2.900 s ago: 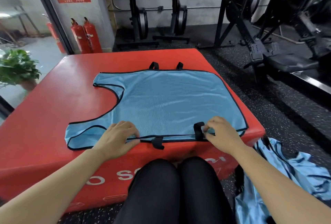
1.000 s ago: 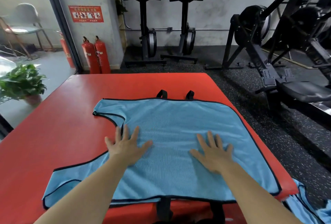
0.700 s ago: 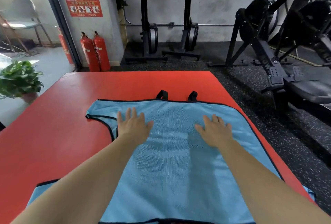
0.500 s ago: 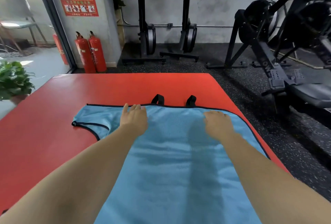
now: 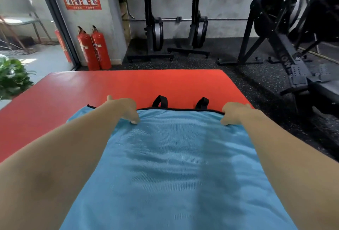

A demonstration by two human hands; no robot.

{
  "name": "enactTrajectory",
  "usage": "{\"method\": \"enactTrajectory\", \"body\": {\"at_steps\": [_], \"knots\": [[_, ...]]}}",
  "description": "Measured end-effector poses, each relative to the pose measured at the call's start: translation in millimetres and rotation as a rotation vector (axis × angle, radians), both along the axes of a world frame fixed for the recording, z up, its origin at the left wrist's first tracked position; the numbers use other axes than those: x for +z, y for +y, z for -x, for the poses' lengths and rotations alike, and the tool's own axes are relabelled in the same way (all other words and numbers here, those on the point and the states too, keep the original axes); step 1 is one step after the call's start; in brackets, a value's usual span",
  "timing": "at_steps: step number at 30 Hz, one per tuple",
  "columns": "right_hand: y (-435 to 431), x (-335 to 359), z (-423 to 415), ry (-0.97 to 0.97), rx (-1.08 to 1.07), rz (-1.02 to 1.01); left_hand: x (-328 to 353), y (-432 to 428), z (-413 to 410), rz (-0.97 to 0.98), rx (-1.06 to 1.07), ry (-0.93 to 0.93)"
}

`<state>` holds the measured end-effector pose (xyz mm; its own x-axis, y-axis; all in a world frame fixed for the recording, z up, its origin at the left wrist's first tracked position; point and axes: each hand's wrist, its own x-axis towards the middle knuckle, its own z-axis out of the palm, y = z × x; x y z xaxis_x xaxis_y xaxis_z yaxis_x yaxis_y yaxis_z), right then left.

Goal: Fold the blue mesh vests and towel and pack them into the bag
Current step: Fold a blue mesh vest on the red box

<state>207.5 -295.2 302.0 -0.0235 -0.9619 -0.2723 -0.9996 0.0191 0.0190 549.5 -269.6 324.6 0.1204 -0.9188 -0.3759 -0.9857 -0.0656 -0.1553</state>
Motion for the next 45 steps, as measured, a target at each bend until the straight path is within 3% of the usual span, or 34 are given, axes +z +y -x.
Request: {"method": "enactTrajectory", "body": {"at_steps": [5,9,16,18,21,23,27,31,35,41,45], "knots": [[19,9,4,0.01,0.057,0.084,3,10,-19,0.133,-0.055,0.145],[37,25,7,0.008,0.101,0.187,17,26,-22,0.24,-0.141,0.066],[106,64,23,0.031,0.155,0.539,55,102,-20,0.686,-0.236,0.215],[142,45,28,0.104,0.183,0.534,39,138,-21,0.648,-0.263,0.202],[193,12,31,0.245,0.18,0.382,7,193,-17,0.378,-0.328,0.084],[215,-2,34,0.286,0.161,0.341,-5,218,-11,0.301,-0.365,-0.011],[236,7,41,0.351,0.179,0.396,3,237,-8,0.37,-0.36,-0.083],[260,15,55,0.298,0.083,0.508,12,256,-14,0.541,-0.341,-0.081],[297,-10,61,0.266,0.082,0.313,-19,296,-22,0.395,-0.378,-0.098],[316,9,68,0.128,0.062,0.431,-14,309,-33,0.54,-0.334,-0.04],[347,-4,67,0.08,0.077,0.297,-29,330,-39,0.457,-0.335,-0.022]]}}
